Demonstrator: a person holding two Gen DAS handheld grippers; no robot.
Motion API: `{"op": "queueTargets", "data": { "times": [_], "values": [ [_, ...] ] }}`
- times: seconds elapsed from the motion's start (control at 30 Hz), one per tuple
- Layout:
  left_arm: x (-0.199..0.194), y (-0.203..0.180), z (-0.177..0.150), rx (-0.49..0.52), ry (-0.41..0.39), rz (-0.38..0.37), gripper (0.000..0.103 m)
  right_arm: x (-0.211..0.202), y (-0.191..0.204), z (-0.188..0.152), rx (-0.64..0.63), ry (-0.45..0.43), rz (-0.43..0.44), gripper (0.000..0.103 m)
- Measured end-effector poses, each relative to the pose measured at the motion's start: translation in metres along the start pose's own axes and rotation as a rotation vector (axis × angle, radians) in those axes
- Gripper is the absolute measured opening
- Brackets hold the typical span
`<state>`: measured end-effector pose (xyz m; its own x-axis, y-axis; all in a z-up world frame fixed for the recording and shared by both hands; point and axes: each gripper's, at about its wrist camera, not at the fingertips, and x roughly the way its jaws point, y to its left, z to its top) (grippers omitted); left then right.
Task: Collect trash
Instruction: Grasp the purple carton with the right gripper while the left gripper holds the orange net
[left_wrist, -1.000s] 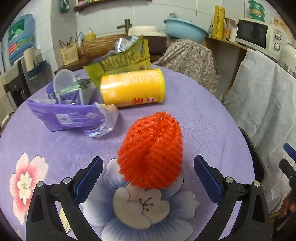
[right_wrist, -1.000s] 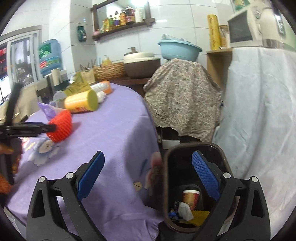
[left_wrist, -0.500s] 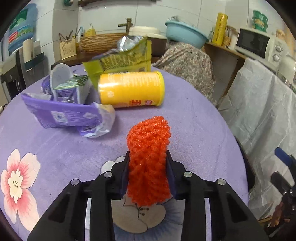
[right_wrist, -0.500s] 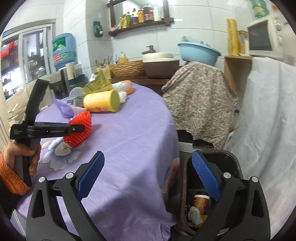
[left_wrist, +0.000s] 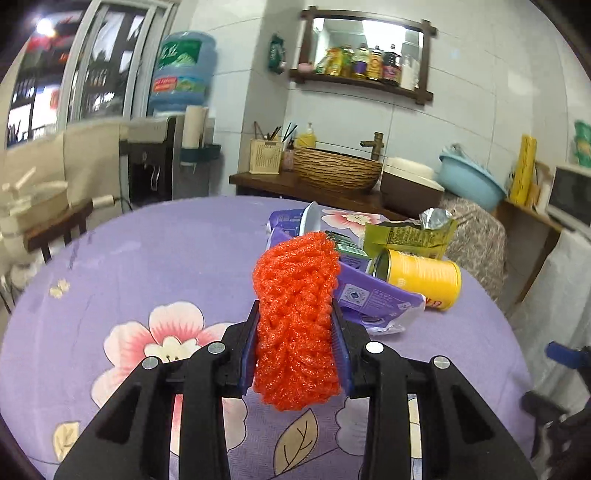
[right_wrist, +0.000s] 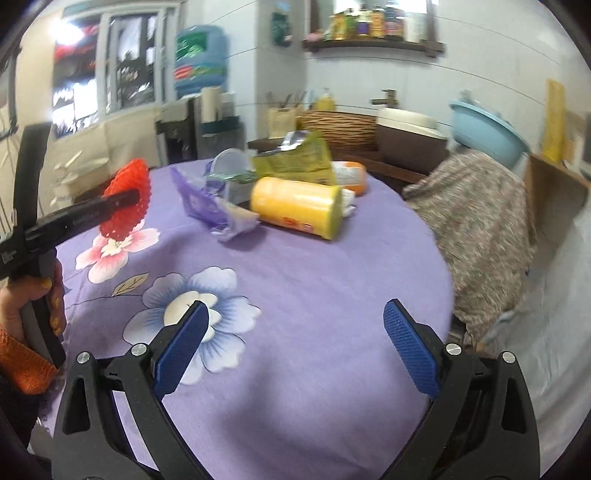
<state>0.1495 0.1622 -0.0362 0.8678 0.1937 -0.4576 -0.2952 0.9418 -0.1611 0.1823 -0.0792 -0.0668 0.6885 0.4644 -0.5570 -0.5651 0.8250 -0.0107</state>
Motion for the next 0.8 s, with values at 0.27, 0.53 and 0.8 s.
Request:
{"op": "queueTargets", "data": {
  "times": [0.27, 0.53, 0.8],
  "values": [
    [-0.004, 0.003, 0.002, -0.046, -0.027, -0.047, 0.034, 0.051, 0.059, 0.052, -0.234, 0.024, 0.06, 0.094],
    [-0.001, 0.019, 0.001, -0.107, -0.011, -0.035, 0.034, 0.116, 0.09, 0.088, -0.375, 0.07, 0.028, 0.072],
    [-0.003, 0.015, 0.001, -0.098, -0.02, -0.02, 0.034, 0.138, 0.1, 0.079, -0.477, 0.098, 0.016, 0.03]
  ]
}}
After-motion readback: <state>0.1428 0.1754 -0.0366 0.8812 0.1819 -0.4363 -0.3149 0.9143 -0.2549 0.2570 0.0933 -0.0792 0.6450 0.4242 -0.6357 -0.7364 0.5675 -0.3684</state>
